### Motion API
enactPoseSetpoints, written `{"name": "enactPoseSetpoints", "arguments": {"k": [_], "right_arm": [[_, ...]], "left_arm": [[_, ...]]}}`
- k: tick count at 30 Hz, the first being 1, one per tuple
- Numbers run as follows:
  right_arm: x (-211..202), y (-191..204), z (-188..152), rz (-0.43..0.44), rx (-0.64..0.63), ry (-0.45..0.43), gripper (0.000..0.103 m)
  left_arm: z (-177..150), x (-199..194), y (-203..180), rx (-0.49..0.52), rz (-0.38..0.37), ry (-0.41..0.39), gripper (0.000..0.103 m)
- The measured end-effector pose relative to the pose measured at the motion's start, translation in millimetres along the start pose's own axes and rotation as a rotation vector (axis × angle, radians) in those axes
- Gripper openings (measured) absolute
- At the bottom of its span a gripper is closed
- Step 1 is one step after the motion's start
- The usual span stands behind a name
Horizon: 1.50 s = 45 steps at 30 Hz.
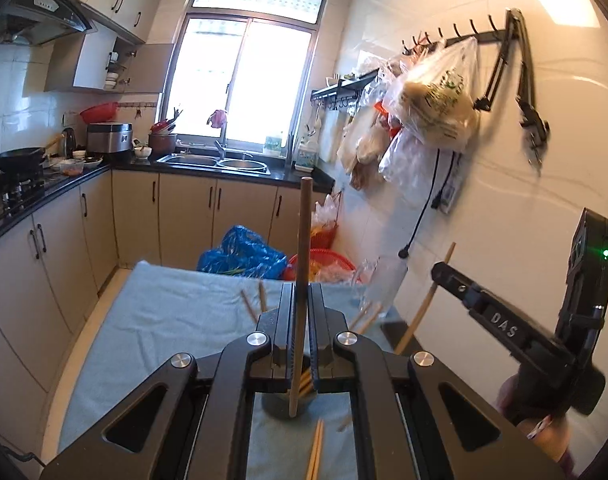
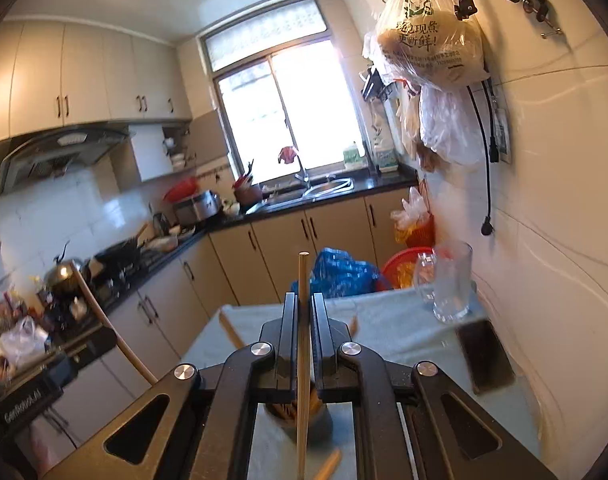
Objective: Organize utensils
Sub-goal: 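Lower both held chopsticks into the black holder cup and open both grippers, then return both grippers to the remaining chopsticks on the towel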
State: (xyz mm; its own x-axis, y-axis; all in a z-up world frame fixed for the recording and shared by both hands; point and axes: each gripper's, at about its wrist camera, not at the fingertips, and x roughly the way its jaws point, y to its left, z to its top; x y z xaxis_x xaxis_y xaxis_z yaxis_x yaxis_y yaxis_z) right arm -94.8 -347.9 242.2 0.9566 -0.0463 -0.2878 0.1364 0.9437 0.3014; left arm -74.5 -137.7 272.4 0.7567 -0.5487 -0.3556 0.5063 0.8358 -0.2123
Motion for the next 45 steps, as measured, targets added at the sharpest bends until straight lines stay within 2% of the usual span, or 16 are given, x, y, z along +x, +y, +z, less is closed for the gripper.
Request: {"name": "enactPoseSetpoints", "arguments": {"k": [4,8,12,16,19,21,23,24,29,33,36,38,41,43,45], "right_arm": [[25,1,17,0.003,0.018,-0.028,0.006],[48,3,14,-0.024,0.002,-0.033,0.006],[75,-3,-8,-0.041,-0.006,0.027,0.006],[91,-16,-26,-0.033,0.017,0.1,0.007],[95,-26,-32,-0.026,0.051,0.132,0.008],[94,-27,-33,-0.031,0.054,0.138,0.014],[89,-27,-32,-0.034,0.057,0.13,0.033],[86,-27,-31,-0.034,0.056,0.125,0.037],[60,-25,-22,-0.046,0.042,0.096,0.042],[33,-27,-18,-0.061,0.045,0.07,0.053],[9,-28,-21,-0.072,0.027,0.083,0.059],[0,-28,-26,-0.077,-0.002,0.114,0.064],[-11,-29,-40,-0.094,-0.059,0.189,0.067],[-13,-32,-54,-0.108,-0.092,0.261,0.068],[-14,-37,-72,-0.114,-0.115,0.337,0.068]], "left_arm": [[14,30,-1,-0.019,-0.014,-0.001,0.005],[12,65,1,-0.023,-0.008,0.031,0.005],[-8,95,6,-0.033,0.014,0.101,0.005],[-19,100,13,-0.05,0.026,0.132,0.005],[-22,91,16,-0.049,0.045,0.119,0.006],[-21,83,18,-0.052,0.044,0.117,0.011],[-21,71,19,-0.061,0.037,0.11,0.028],[-21,64,20,-0.061,0.036,0.101,0.03],[-21,19,18,-0.029,0.057,0.038,0.039],[-25,-20,20,-0.01,0.078,-0.009,0.045],[-35,-46,22,0.007,0.086,-0.03,0.051],[-47,-58,24,0.018,0.078,-0.014,0.056],[-70,-61,27,0.03,0.063,0.038,0.056],[-88,-54,28,0.044,0.055,0.101,0.056],[-112,-37,28,0.059,0.026,0.202,0.056]]}}
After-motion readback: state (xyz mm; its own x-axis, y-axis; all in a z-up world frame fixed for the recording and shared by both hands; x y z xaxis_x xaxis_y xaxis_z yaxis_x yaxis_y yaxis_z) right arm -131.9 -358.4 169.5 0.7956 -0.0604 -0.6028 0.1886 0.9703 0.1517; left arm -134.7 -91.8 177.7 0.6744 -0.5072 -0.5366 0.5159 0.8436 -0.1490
